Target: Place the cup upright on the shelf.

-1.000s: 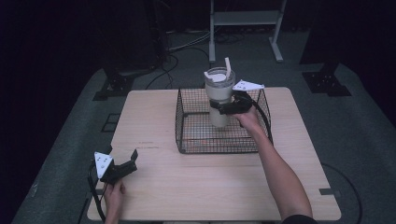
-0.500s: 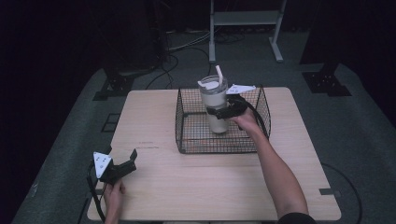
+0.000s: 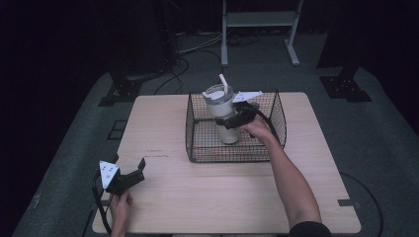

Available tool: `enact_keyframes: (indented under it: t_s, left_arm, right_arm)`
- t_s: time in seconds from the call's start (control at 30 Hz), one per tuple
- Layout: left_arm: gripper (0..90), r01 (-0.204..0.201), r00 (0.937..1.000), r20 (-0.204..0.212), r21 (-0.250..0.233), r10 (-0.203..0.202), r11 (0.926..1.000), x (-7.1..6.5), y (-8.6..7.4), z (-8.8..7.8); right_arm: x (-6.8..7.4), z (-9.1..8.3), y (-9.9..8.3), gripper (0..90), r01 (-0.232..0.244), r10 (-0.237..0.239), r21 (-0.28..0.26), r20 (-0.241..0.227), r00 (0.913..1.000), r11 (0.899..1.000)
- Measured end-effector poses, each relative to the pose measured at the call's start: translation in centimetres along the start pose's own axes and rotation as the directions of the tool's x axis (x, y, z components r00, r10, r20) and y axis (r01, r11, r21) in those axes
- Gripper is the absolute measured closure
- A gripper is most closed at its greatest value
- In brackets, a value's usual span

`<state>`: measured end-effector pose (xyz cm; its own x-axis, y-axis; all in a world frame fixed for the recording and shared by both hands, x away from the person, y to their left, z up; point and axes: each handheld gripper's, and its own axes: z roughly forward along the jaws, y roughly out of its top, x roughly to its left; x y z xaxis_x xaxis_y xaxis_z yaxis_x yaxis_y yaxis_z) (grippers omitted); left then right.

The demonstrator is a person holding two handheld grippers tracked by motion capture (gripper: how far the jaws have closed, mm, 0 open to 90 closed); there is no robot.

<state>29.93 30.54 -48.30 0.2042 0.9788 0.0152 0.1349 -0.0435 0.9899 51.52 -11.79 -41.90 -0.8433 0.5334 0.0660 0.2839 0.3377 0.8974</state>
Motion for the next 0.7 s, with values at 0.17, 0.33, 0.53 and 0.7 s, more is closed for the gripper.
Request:
enact_keyframes:
  t_s: [0.17, 0.33, 0.53, 0.7]
  left_arm:
    - [0.0, -0.003, 1.0000, 0.001, 0.000, 0.003, 1.0000, 0.0, 0.0, 0.0]
    - [0.0, -0.007, 1.0000, 0.001, -0.001, 0.007, 1.0000, -0.1, 0.0, 0.0]
    - [0.0, -0.010, 0.9999, 0.002, 0.000, 0.010, 1.0000, -0.1, 0.0, 0.0]
    - [0.0, -0.014, 0.9999, 0.004, 0.001, 0.014, 0.9999, -0.1, 0.0, 0.0]
  right_arm:
    - [0.1, -0.2, -0.2, 8.0, 0.022, -0.022, 0.011, -0.011, 0.9997, 1.000]
    - [-0.1, -0.8, -0.5, 7.9, 0.023, -0.023, 0.015, -0.015, 0.9996, 1.000]
    - [-0.2, -1.3, -1.0, 7.8, 0.044, -0.044, -0.002, 0.002, 0.9990, 0.999]
    - [-0.1, -1.3, -1.2, 6.2, 0.067, -0.067, -0.019, 0.035, 0.9972, 0.998]
